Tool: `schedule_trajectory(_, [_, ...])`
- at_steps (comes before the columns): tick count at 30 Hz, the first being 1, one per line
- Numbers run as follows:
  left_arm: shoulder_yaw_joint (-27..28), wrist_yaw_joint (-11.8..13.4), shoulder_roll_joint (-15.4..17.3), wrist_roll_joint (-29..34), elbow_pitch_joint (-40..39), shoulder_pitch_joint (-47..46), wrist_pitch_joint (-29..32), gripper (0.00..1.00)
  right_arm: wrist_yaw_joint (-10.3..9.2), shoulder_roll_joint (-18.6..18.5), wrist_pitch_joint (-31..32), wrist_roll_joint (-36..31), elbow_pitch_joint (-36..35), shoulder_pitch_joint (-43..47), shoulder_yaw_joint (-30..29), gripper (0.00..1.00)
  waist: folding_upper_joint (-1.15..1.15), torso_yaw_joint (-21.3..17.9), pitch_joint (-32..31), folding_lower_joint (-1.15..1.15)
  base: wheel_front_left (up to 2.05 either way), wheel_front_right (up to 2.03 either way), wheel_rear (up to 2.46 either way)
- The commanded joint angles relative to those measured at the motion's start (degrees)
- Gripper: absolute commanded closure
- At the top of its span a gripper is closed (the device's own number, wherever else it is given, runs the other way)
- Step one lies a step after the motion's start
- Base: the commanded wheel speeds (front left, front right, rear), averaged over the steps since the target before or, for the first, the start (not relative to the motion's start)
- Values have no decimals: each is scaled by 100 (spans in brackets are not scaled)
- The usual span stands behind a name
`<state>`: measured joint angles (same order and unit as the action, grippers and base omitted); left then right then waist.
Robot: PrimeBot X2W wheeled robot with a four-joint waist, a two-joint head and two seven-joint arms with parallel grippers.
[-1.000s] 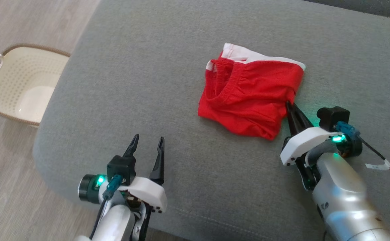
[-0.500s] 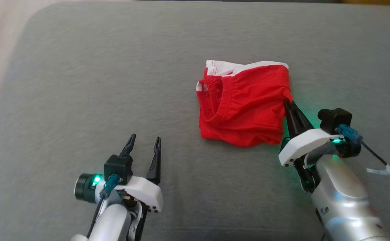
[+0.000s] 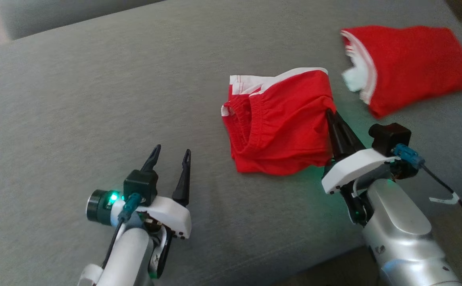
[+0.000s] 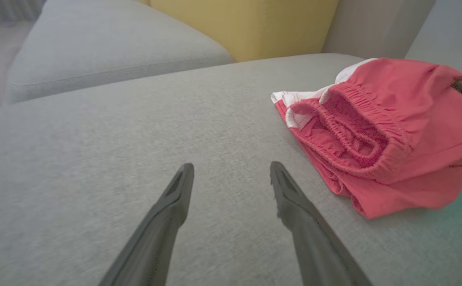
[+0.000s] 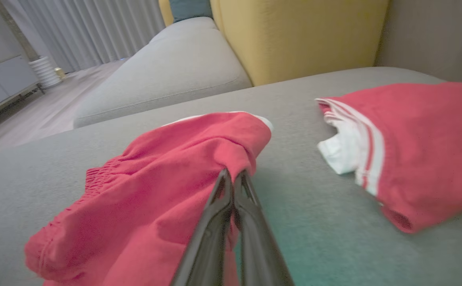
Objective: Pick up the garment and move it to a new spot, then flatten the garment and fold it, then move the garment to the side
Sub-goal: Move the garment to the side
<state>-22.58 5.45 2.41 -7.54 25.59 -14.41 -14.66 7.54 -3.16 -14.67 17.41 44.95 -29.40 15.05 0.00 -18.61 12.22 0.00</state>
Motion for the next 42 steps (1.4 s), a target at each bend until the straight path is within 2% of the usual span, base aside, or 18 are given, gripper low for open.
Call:
schedule_trajectory(1, [225, -23, 47, 77, -145, -235, -34, 0, -5, 28, -33, 62, -203, -23, 157, 100, 0, -460, 170, 0, 0, 0, 0])
schedule_trajectory(7, [238, -67, 47, 146, -128, -335, -34, 0, -5, 28, -33, 26, -255, -123, 218, 100, 0, -689, 347, 0, 0, 0, 0])
schedule_trajectory(14, [182, -130, 47, 186, -96, -419, -34, 0, -5, -26, -33, -515, -112, -537, -22, 100, 0, -510, 528, 0, 0, 0, 0])
schedule_trajectory(22, [170, -145, 47, 233, -107, -465, -34, 0, -5, -788, -33, -1290, 313, -1562, -655, 100, 0, -18, 710, 0, 0, 0, 0])
schedule_trajectory(30, [103, -138, 47, 180, -188, -502, -34, 0, -5, -1759, 30, -2238, 1254, -2212, -1752, 100, 0, 426, 805, 0, 0, 0, 0])
schedule_trajectory(34, [145, -118, 47, 190, -192, -466, -34, 0, -5, -1923, 14, -2624, 1406, -2320, -2284, 100, 0, 487, 798, 0, 0, 0, 0])
schedule_trajectory(39, [209, -129, 47, 223, -188, -422, -34, 0, -5, -1910, -12, -3088, 1344, -2330, -2824, 100, 0, 479, 764, 0, 0, 0, 0])
schedule_trajectory(40, [222, -131, 47, 230, -186, -418, -34, 0, -5, -1880, -16, -3147, 1328, -2323, -2934, 69, 0, 474, 755, 0, 0, 0, 0])
schedule_trajectory(41, [235, -132, 47, 237, -185, -416, -34, 0, -5, -1847, -19, -3204, 1311, -2314, -3039, 7, 0, 471, 746, 0, 0, 0, 0])
schedule_trajectory(42, [245, -134, 47, 242, -183, -412, -34, 0, -5, -1809, -21, -3252, 1285, -2302, -3145, 0, 0, 469, 736, 0, 0, 0, 0])
